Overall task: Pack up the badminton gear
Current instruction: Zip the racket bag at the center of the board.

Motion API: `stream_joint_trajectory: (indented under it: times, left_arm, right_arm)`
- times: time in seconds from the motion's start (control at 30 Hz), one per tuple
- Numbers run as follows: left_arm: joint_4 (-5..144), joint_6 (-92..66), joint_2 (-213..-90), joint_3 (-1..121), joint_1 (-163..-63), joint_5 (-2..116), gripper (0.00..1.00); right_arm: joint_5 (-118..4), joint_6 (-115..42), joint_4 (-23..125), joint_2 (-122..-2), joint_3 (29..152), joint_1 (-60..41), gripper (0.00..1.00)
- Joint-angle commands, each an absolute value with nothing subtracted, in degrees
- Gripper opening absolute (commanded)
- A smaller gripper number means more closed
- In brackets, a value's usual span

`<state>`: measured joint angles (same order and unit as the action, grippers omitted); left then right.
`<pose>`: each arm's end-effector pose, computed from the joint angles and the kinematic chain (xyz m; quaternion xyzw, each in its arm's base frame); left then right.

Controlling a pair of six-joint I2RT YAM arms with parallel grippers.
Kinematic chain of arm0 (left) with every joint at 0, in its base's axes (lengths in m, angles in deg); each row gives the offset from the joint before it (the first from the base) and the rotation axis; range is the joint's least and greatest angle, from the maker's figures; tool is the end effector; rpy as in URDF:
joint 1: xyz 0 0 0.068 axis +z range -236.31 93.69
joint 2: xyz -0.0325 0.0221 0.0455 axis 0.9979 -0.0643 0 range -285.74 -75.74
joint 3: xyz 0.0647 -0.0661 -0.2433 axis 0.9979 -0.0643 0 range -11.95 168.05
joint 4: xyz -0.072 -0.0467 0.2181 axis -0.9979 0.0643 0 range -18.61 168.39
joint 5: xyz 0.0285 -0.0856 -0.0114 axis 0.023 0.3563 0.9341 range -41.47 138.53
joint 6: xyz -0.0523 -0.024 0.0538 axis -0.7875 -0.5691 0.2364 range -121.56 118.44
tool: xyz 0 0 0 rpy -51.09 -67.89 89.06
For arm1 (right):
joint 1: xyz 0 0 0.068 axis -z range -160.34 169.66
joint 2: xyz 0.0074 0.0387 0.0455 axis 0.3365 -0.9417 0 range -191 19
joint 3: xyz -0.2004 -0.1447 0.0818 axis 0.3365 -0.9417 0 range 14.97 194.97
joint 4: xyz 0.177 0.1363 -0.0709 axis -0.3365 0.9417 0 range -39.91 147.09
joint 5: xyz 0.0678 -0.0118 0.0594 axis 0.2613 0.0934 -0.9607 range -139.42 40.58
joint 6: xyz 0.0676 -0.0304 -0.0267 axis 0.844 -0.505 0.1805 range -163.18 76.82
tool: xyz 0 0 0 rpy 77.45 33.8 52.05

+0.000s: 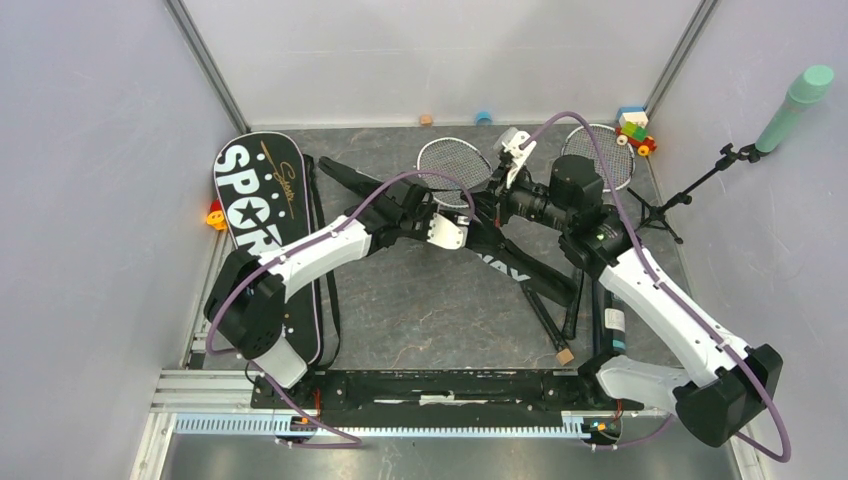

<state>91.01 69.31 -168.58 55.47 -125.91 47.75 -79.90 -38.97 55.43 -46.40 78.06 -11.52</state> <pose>0.2727 -0.2244 0.2256 0.7575 0.5290 0.1092 0.3666 0.2088 0.1664 0.3754 -0.3376 0.6659 0.3816 0.5450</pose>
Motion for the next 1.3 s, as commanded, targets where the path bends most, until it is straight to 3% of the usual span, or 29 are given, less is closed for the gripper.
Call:
stream_joint_trajectory:
  times: [0.0,0.13,0.27,0.3,0.37,0.4,0.53,0.67,0.9,1.27]
  left_arm:
    - [93.22,66.09,-164.40,52.85,-124.81,43.57,0.02]
    - [97.23,58.15,-162.37,53.06,-124.94,45.64,0.02]
    - [103.29,46.57,-162.24,55.37,-126.02,55.46,0.02]
    - [103.44,44.30,-162.15,55.58,-126.20,56.71,0.02]
    - [103.05,39.37,-162.79,56.39,-126.55,57.22,0.02]
    - [102.31,36.20,-163.50,56.93,-126.72,55.26,0.02]
    - [98.76,32.07,-165.97,57.22,-126.83,47.79,0.02]
    - [90.50,29.51,-166.05,54.12,-127.01,40.07,0.02]
    - [84.58,26.58,-167.49,53.42,-128.62,30.88,0.02]
    - [86.69,21.90,-169.36,55.66,-129.92,29.13,0.02]
  right_arm:
    - [-53.53,-45.52,54.13,-44.52,77.63,-10.47,0.00]
    - [-35.58,-45.96,53.89,-50.16,75.87,-6.62,0.00]
    - [-33.95,-46.59,54.70,-58.68,76.94,-2.91,0.00]
    - [-34.73,-46.74,55.68,-60.88,77.63,-2.38,0.05]
    - [-37.71,-47.01,56.93,-63.63,78.99,-1.99,0.26]
    - [-39.62,-47.20,56.83,-64.02,78.88,-1.96,0.32]
    - [-48.70,-46.59,52.76,-59.92,74.53,-1.97,0.63]
    - [-52.84,-45.39,50.76,-52.31,67.40,-1.96,0.75]
    - [-51.76,-40.82,51.61,-41.47,56.00,-3.88,0.76]
    - [-40.33,-31.12,42.39,-43.44,49.28,-9.06,0.68]
